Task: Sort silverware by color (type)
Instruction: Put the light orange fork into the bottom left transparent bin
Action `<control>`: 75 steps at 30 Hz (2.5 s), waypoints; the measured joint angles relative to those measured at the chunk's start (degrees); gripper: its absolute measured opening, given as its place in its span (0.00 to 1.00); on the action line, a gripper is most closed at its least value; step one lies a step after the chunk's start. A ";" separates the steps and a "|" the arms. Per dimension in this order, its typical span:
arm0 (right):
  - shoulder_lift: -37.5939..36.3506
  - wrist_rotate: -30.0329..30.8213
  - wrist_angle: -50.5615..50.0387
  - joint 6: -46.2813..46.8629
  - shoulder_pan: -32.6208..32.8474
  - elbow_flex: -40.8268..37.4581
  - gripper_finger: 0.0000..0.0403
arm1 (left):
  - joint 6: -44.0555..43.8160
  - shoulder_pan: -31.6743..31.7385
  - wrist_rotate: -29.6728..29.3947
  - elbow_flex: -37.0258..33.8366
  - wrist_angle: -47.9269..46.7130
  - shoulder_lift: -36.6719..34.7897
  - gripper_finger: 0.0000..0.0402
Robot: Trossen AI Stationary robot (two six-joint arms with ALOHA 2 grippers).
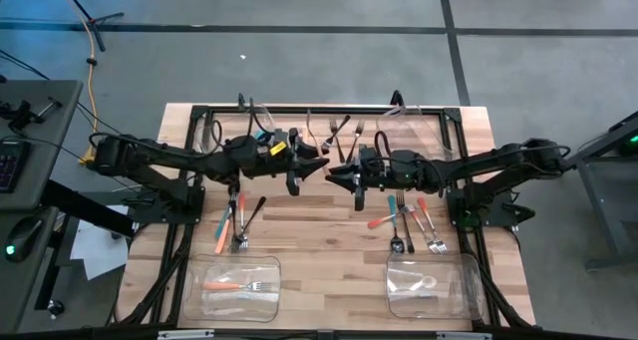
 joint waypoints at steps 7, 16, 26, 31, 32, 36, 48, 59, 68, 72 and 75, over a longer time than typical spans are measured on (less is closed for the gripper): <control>0.00 0.00 -0.09 -3.13 0.00 0.00 0.11 | 0.12 0.09 0.00 0.00 -3.19 -1.50 0.10; -0.01 0.21 -1.66 -2.79 -0.02 0.00 0.41 | 2.35 0.51 -0.42 0.00 -4.58 -1.52 0.10; -6.93 0.42 -17.23 -2.74 -1.39 0.02 0.67 | 6.36 1.59 -0.44 -0.04 -21.11 -9.69 0.10; -14.48 0.53 -28.23 -2.75 -4.07 0.02 0.67 | 7.98 0.69 -0.21 -2.06 -27.20 -16.13 0.10; -15.97 0.57 -29.74 -2.75 -4.66 0.02 0.67 | 7.71 0.30 -0.18 -2.99 -26.95 -17.42 0.10; -21.38 0.71 -34.18 -3.35 -6.78 0.01 0.67 | 5.40 -1.77 -2.93 -8.80 -27.26 -23.43 0.10; -19.13 -10.68 -21.10 -4.26 -10.33 0.00 0.67 | 3.10 -4.33 -6.70 -15.69 -23.00 -30.97 0.10; -14.13 -20.84 -10.45 -0.65 -13.20 0.00 0.66 | 3.47 -4.32 -4.69 -15.69 -21.36 -30.95 0.10; -14.45 -23.42 -10.55 -0.89 -13.18 0.00 0.20 | 4.99 -4.31 -4.63 -15.69 -21.34 -30.95 0.10; -14.45 -26.25 -10.43 -0.41 -13.93 0.00 0.04 | 5.03 -4.31 -4.59 -15.69 -21.34 -30.92 0.10; -14.45 -26.96 -10.80 0.39 -14.05 0.00 0.06 | 5.03 -4.28 -3.28 -15.69 -21.34 -30.92 0.10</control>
